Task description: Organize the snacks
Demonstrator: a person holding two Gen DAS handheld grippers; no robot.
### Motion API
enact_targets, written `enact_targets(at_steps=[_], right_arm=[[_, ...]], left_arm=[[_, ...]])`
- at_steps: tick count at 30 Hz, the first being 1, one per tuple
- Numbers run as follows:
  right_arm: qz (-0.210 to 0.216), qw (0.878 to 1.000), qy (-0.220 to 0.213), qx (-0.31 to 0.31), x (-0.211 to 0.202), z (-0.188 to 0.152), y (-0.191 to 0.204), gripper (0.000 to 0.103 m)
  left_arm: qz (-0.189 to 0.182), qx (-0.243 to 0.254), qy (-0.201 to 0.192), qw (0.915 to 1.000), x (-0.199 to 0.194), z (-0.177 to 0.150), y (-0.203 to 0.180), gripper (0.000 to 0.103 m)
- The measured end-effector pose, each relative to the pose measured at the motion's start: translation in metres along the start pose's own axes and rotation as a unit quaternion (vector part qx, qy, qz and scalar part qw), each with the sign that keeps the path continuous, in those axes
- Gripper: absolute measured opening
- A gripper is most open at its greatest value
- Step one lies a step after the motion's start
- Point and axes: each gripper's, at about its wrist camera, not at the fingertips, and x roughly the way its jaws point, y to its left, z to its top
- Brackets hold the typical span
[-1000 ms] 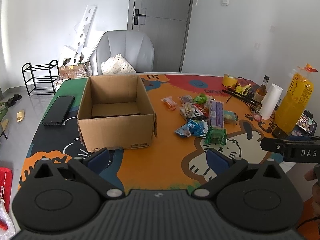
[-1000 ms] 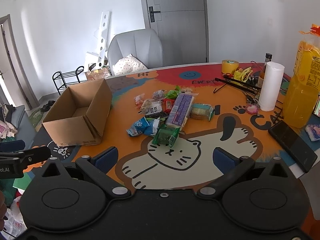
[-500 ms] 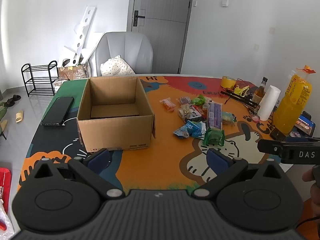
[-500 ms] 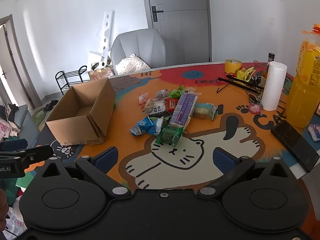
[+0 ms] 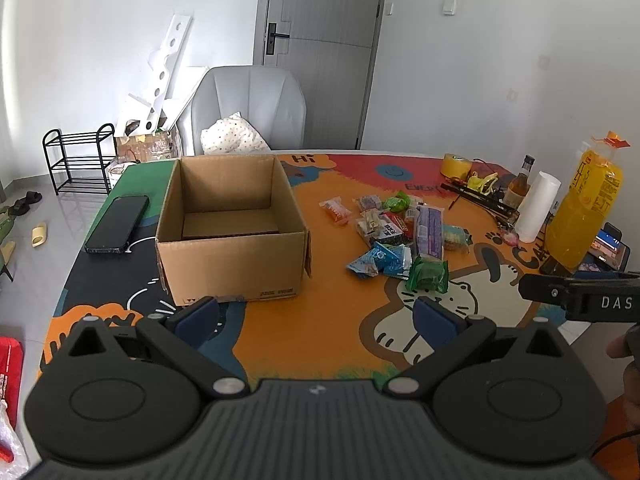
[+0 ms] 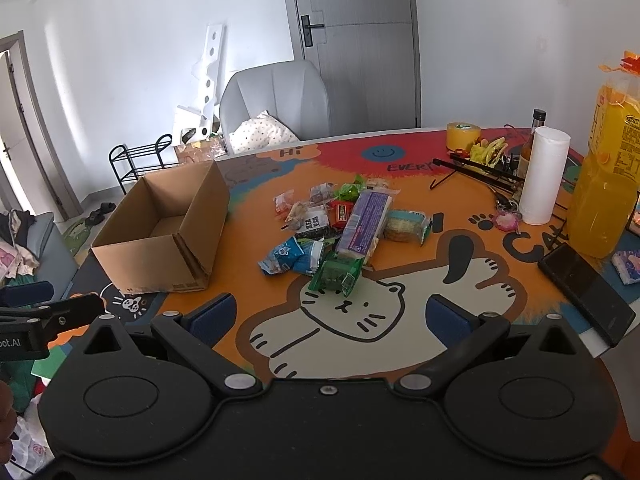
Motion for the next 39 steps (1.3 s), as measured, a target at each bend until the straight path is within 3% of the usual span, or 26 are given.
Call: enact_targets(at_steps=[29,39], right_arm=[[0.011,1.0,0.0,0.004,0.003,0.001,-0.006,0.103],[0.005,0.999,0.008,0.031,0.027,-0.001,-0.03,0.103]], left_arm=[[-0.008,-0.003,0.001,1.0,0.007,0.003,-0.003,0.103],[-0.03,-0.004,0.011,0.9995,0.038,0.006,-0.015,0.103]])
